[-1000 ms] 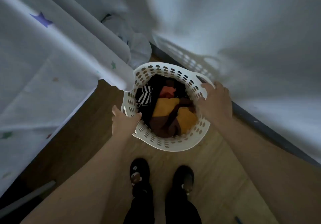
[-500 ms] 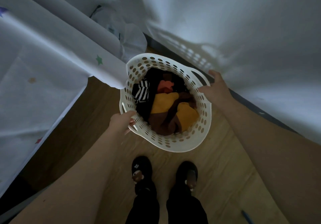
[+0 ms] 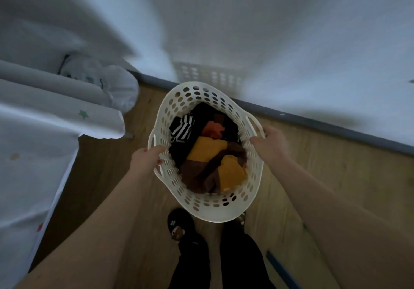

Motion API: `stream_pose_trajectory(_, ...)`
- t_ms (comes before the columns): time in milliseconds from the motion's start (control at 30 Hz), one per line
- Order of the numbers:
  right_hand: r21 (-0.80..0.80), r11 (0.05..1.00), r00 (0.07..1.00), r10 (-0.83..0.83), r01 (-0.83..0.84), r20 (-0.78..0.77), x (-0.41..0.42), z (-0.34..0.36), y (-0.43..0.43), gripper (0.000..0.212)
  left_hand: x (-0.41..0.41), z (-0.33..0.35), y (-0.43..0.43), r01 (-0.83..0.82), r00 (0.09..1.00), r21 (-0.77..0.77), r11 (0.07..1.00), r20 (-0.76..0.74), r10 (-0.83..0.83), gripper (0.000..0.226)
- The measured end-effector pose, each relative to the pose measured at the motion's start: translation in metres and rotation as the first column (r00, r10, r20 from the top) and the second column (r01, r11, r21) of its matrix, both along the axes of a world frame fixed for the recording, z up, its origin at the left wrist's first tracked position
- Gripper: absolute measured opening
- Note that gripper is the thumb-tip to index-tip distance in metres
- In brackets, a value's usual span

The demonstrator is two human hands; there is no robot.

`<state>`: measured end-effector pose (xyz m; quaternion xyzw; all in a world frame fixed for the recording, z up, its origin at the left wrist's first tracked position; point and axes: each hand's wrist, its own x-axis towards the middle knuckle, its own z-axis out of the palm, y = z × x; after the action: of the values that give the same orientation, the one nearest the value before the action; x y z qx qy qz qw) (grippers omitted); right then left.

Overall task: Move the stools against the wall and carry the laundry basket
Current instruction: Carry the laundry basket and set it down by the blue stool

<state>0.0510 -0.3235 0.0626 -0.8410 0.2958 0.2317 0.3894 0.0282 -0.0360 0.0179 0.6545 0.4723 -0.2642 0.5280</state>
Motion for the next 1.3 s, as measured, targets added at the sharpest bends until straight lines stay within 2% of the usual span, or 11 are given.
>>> stream_pose_trajectory(200, -0.045, 0.965, 0.966, -0.257, 0.257, 0.008, -0.062, 0.044, -0.042, 0.021, 0.003, 0.035, -0.052, 0.135, 0.990, -0.029, 0.990, 0.039, -0.134, 0.020)
stream_pose_trajectory(400, -0.022, 0.843, 0.843, -0.537, 0.537, -0.009, -0.141, 0.064, -0.087, 0.016, -0.013, 0.059, -0.114, 0.366, 0.929, -0.013, 0.930, 0.065, -0.365, 0.048)
stream_pose_trajectory(533, -0.049, 0.792, 0.792, -0.610, 0.608, -0.019, -0.194, 0.060, -0.109, 0.014, -0.026, 0.063, -0.148, 0.493, 0.867, 0.007, 0.870, 0.081, -0.492, 0.051)
stream_pose_trajectory(700, -0.065, 0.762, 0.758, -0.647, 0.644, -0.077, -0.236, 0.037, -0.130, 0.010, -0.039, 0.055, -0.188, 0.584, 0.811, -0.031, 0.812, 0.083, -0.580, 0.074)
stream_pose_trajectory(900, -0.052, 0.710, 0.694, -0.699, 0.702, -0.172, -0.275, -0.002, -0.143, 0.012, -0.057, 0.025, -0.218, 0.651, 0.759, -0.059, 0.756, 0.049, -0.650, 0.087)
stream_pose_trajectory(1067, -0.008, 0.684, 0.647, -0.694, 0.729, -0.316, -0.292, -0.033, -0.147, 0.007, -0.068, -0.006, -0.225, 0.693, 0.721, -0.052, 0.719, 0.019, -0.693, 0.077)
stream_pose_trajectory(1133, 0.030, 0.666, 0.626, -0.682, 0.745, -0.378, -0.300, -0.047, -0.148, 0.012, -0.075, -0.017, -0.228, 0.702, 0.711, -0.049, 0.711, -0.004, -0.703, 0.072)
stream_pose_trajectory(1300, 0.119, 0.684, 0.661, -0.623, 0.720, -0.419, -0.319, -0.062, -0.149, 0.022, -0.089, -0.028, -0.227, 0.723, 0.687, 0.001, 0.690, -0.101, -0.720, 0.071)
